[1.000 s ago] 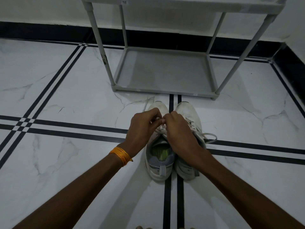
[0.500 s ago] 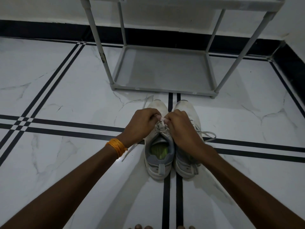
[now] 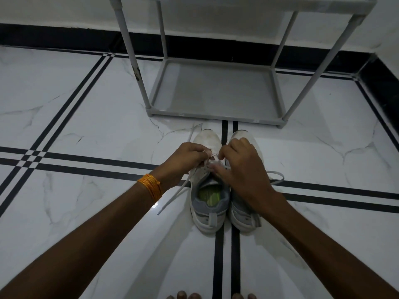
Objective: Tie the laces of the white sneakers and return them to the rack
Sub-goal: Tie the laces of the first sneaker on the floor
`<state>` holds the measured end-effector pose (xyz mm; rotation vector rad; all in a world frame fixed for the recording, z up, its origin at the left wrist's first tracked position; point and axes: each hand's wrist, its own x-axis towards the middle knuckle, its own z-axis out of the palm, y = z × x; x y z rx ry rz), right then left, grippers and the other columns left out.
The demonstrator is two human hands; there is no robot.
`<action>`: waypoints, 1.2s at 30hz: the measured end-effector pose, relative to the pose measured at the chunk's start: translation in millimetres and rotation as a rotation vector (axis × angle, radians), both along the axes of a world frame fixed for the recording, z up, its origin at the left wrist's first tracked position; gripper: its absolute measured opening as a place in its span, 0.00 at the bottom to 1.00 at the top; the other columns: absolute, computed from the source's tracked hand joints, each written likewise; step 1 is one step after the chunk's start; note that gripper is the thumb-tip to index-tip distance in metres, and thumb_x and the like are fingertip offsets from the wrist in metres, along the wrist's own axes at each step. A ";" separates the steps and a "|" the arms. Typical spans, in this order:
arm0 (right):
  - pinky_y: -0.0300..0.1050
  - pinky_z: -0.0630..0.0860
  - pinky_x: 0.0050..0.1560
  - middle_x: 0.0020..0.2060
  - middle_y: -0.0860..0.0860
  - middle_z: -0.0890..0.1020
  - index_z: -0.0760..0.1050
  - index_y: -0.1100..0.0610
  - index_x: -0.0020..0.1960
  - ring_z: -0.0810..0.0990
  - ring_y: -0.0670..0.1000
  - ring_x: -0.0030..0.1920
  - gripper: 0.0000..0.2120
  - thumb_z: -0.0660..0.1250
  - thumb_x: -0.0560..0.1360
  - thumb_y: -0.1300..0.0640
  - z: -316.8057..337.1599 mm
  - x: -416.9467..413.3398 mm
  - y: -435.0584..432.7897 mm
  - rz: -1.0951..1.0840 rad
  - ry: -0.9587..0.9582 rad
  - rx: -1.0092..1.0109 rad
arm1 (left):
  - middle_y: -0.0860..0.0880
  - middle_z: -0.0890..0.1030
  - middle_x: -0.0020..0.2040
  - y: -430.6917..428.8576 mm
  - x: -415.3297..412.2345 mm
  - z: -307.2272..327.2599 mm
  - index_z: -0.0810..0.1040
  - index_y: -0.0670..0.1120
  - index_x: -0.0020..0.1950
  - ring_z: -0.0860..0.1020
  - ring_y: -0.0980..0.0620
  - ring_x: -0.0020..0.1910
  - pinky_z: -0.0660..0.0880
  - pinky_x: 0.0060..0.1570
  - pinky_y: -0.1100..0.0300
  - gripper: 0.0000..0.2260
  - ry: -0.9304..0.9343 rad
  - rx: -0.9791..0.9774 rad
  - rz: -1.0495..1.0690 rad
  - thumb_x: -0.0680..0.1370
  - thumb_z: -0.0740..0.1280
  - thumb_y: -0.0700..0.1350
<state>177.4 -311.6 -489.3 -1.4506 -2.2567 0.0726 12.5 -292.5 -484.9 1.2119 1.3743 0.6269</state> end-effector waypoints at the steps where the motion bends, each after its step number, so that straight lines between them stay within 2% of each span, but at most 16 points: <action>1: 0.51 0.75 0.39 0.38 0.57 0.79 0.78 0.61 0.41 0.76 0.56 0.40 0.11 0.70 0.73 0.52 1.2 -0.3 1.2 0.013 -0.012 0.017 | 0.49 0.82 0.43 -0.4 0.2 0.3 0.83 0.41 0.50 0.79 0.51 0.46 0.75 0.47 0.59 0.11 0.009 0.006 -0.006 0.81 0.63 0.44; 5: 0.51 0.76 0.39 0.37 0.57 0.80 0.79 0.62 0.40 0.76 0.56 0.39 0.08 0.69 0.75 0.59 6.6 -1.8 1.3 0.037 -0.014 0.008 | 0.48 0.83 0.41 -0.3 -2.4 1.3 0.85 0.41 0.49 0.80 0.52 0.42 0.78 0.47 0.57 0.11 0.096 0.117 -0.018 0.79 0.66 0.47; 8: 0.44 0.67 0.41 0.34 0.50 0.75 0.78 0.58 0.38 0.71 0.50 0.39 0.11 0.66 0.77 0.55 10.2 11.7 1.7 -0.052 0.091 -0.132 | 0.48 0.85 0.37 2.1 -14.3 -1.4 0.85 0.44 0.45 0.80 0.56 0.34 0.75 0.40 0.64 0.11 0.402 0.414 -0.036 0.79 0.67 0.49; 10: 0.44 0.66 0.40 0.32 0.49 0.74 0.76 0.57 0.35 0.72 0.50 0.36 0.14 0.66 0.77 0.53 9.2 32.9 1.2 -0.105 0.071 -0.280 | 0.49 0.84 0.35 3.0 -31.0 -7.9 0.85 0.45 0.44 0.78 0.56 0.32 0.71 0.36 0.65 0.11 0.621 0.552 -0.030 0.79 0.66 0.49; 13: 0.45 0.70 0.37 0.33 0.54 0.80 0.78 0.60 0.35 0.77 0.54 0.35 0.15 0.68 0.76 0.53 4.9 58.0 -4.6 -0.128 0.013 -0.497 | 0.47 0.84 0.35 -2.7 -49.9 -30.8 0.84 0.45 0.43 0.75 0.53 0.31 0.63 0.31 0.65 0.12 0.803 0.538 -0.040 0.79 0.66 0.50; 16: 0.43 0.69 0.34 0.32 0.54 0.80 0.77 0.59 0.33 0.78 0.53 0.34 0.15 0.68 0.76 0.53 4.5 58.4 -8.1 -0.121 -0.069 -0.586 | 0.45 0.84 0.35 -14.6 -50.0 -50.5 0.82 0.44 0.41 0.77 0.50 0.32 0.69 0.34 0.60 0.13 0.821 0.469 -0.037 0.80 0.65 0.49; 17: 0.43 0.69 0.34 0.31 0.54 0.80 0.77 0.58 0.33 0.78 0.52 0.34 0.15 0.68 0.76 0.52 7.4 56.9 -7.5 -0.129 -0.050 -0.604 | 0.45 0.83 0.35 -17.0 -48.8 -51.4 0.81 0.43 0.39 0.79 0.49 0.33 0.73 0.36 0.58 0.14 0.773 0.446 0.009 0.80 0.65 0.49; 19: 0.42 0.72 0.36 0.30 0.52 0.80 0.78 0.57 0.33 0.78 0.50 0.34 0.15 0.68 0.76 0.52 15.2 58.4 -4.9 -0.177 0.153 -0.677 | 0.45 0.83 0.34 -19.5 -48.5 -46.4 0.79 0.41 0.37 0.81 0.48 0.34 0.77 0.39 0.56 0.16 0.543 0.333 0.168 0.80 0.64 0.49; 21: 0.43 0.75 0.43 0.34 0.54 0.81 0.81 0.60 0.37 0.79 0.50 0.38 0.14 0.67 0.77 0.54 20.9 59.3 -3.1 -0.183 0.529 -0.775 | 0.44 0.84 0.39 -19.9 -43.9 -39.0 0.79 0.39 0.41 0.82 0.47 0.39 0.78 0.42 0.55 0.16 0.156 0.125 0.298 0.82 0.62 0.49; 23: 0.46 0.76 0.47 0.44 0.57 0.84 0.80 0.66 0.40 0.81 0.52 0.48 0.14 0.62 0.79 0.59 20.0 51.6 -3.1 -0.128 0.898 -0.866 | 0.40 0.85 0.50 -18.1 -38.0 -33.4 0.80 0.35 0.53 0.83 0.45 0.51 0.78 0.52 0.52 0.17 -0.266 -0.052 0.302 0.83 0.60 0.48; 25: 0.44 0.75 0.42 0.53 0.58 0.85 0.72 0.65 0.34 0.81 0.53 0.56 0.17 0.58 0.79 0.60 14.9 39.2 -1.6 -0.082 1.227 -0.975 | 0.39 0.83 0.58 -16.5 -29.6 -31.2 0.78 0.34 0.61 0.81 0.44 0.58 0.77 0.59 0.50 0.18 -0.673 -0.201 0.363 0.83 0.59 0.48; 27: 0.39 0.71 0.34 0.46 0.58 0.85 0.66 0.58 0.32 0.83 0.53 0.55 0.17 0.57 0.79 0.59 9.8 30.6 2.3 -0.100 1.531 -1.104 | 0.39 0.85 0.53 -15.8 -22.1 -27.9 0.80 0.37 0.54 0.82 0.45 0.54 0.80 0.51 0.56 0.14 -0.956 -0.377 0.510 0.82 0.62 0.47; 29: 0.35 0.70 0.26 0.32 0.53 0.81 0.65 0.56 0.32 0.83 0.52 0.45 0.16 0.58 0.79 0.59 4.5 28.0 8.2 -0.180 1.726 -1.178 | 0.44 0.83 0.39 -12.6 -16.9 -29.6 0.79 0.41 0.44 0.81 0.50 0.42 0.77 0.38 0.64 0.13 -1.046 -0.443 0.576 0.82 0.62 0.48; 31: 0.35 0.68 0.22 0.26 0.50 0.72 0.64 0.56 0.30 0.76 0.50 0.34 0.18 0.58 0.78 0.61 -0.1 26.1 12.7 -0.298 1.703 -1.207 | 0.49 0.75 0.29 -7.8 -14.6 -33.9 0.74 0.43 0.40 0.76 0.53 0.33 0.70 0.27 0.66 0.15 -1.034 -0.445 0.590 0.83 0.58 0.48; 33: 0.36 0.64 0.20 0.24 0.50 0.67 0.63 0.56 0.28 0.71 0.49 0.28 0.19 0.57 0.78 0.62 -1.7 22.5 15.9 -0.382 1.545 -1.199 | 0.51 0.69 0.26 -2.8 -13.8 -38.0 0.69 0.45 0.39 0.72 0.54 0.28 0.63 0.20 0.66 0.14 -0.988 -0.467 0.622 0.83 0.56 0.47; 36: 0.36 0.58 0.19 0.23 0.50 0.65 0.62 0.56 0.30 0.67 0.48 0.25 0.17 0.57 0.77 0.64 -1.1 18.5 21.8 -0.431 1.350 -1.132 | 0.51 0.65 0.23 0.2 -12.3 -42.0 0.64 0.46 0.36 0.67 0.55 0.22 0.56 0.17 0.65 0.16 -0.916 -0.496 0.677 0.84 0.54 0.44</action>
